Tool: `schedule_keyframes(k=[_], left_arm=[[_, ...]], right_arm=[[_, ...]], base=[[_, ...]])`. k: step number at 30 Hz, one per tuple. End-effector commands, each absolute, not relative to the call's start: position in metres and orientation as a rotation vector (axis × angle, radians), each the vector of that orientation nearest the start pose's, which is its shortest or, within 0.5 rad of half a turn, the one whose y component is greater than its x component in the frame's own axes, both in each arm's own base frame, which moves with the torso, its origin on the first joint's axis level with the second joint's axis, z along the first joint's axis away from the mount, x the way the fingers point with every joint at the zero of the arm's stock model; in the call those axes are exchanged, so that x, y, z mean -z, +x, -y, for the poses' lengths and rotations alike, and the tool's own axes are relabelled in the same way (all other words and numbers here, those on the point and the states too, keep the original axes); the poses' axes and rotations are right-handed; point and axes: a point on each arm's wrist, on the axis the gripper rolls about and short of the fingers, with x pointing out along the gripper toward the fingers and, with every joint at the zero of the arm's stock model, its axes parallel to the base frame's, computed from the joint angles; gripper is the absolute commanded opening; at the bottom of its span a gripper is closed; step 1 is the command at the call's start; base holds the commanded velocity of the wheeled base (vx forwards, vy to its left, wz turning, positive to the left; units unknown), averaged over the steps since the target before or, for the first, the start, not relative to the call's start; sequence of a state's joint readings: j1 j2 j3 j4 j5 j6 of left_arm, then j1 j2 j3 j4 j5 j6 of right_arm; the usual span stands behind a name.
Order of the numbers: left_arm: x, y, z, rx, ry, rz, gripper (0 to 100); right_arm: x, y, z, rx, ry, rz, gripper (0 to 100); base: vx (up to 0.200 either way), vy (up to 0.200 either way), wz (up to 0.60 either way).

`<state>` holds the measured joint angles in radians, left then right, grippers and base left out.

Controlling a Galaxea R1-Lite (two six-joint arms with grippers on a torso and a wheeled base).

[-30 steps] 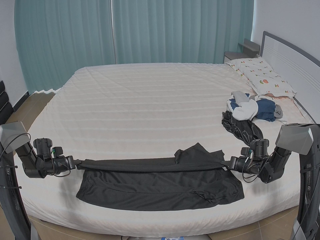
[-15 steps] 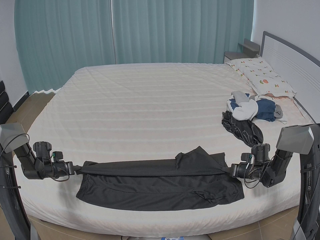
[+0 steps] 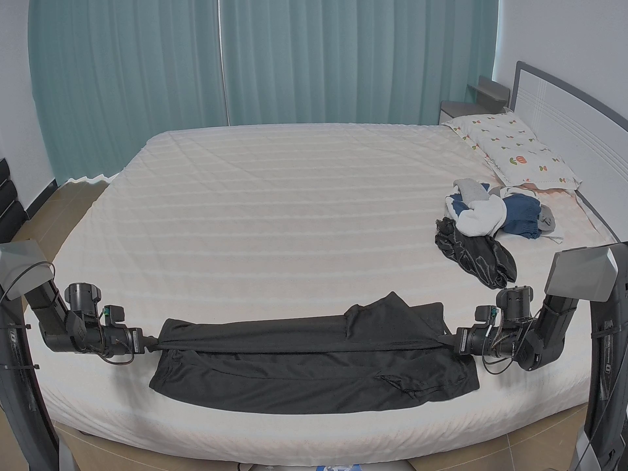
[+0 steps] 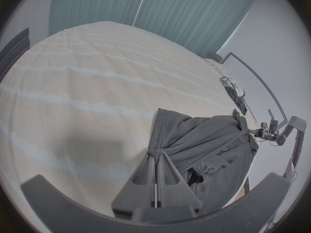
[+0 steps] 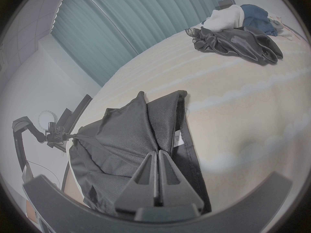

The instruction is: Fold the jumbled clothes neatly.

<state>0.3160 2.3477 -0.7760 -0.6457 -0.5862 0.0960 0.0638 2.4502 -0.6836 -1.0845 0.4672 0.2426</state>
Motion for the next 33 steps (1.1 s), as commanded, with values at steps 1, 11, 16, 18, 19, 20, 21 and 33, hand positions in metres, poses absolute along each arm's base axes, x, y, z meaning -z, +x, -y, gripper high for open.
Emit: schedule_keyframes(k=[1, 11, 16, 18, 19, 20, 21, 33], left_arm=[[0.037, 0.333, -0.097, 0.288, -0.309, -0.813, 0], [0.036, 0.334, -0.097, 0.286, -0.312, -0.807, 0], [0.031, 0.337, -0.098, 0.280, -0.332, -0.794, 0], [0.029, 0.338, -0.098, 0.273, -0.346, -0.787, 0], [0.027, 0.341, -0.099, 0.263, -0.373, -0.780, 0], [0.024, 0.342, -0.099, 0.255, -0.392, -0.774, 0], [0.022, 0.344, -0.099, 0.246, -0.411, -0.769, 0], [0.005, 0.349, -0.098, 0.230, -0.502, -0.733, 0]], right_arm=[[0.061, 0.345, -0.031, -0.423, 0.369, -0.750, 0], [0.058, 0.344, -0.030, -0.434, 0.362, -0.742, 0], [0.037, 0.343, -0.028, -0.479, 0.380, -0.697, 0], [0.035, 0.343, -0.028, -0.483, 0.381, -0.695, 0], [0.035, 0.343, -0.028, -0.483, 0.383, -0.693, 0], [0.035, 0.343, -0.027, -0.481, 0.383, -0.693, 0], [0.035, 0.344, -0.026, -0.478, 0.384, -0.692, 0], [0.038, 0.338, -0.018, -0.482, 0.403, -0.710, 0]], base=[[0.000, 0.000, 0.00], [0.000, 0.000, 0.00], [0.000, 0.000, 0.00], [0.000, 0.000, 0.00], [0.000, 0.000, 0.00], [0.000, 0.000, 0.00], [0.000, 0.000, 0.00], [0.000, 0.000, 0.00]])
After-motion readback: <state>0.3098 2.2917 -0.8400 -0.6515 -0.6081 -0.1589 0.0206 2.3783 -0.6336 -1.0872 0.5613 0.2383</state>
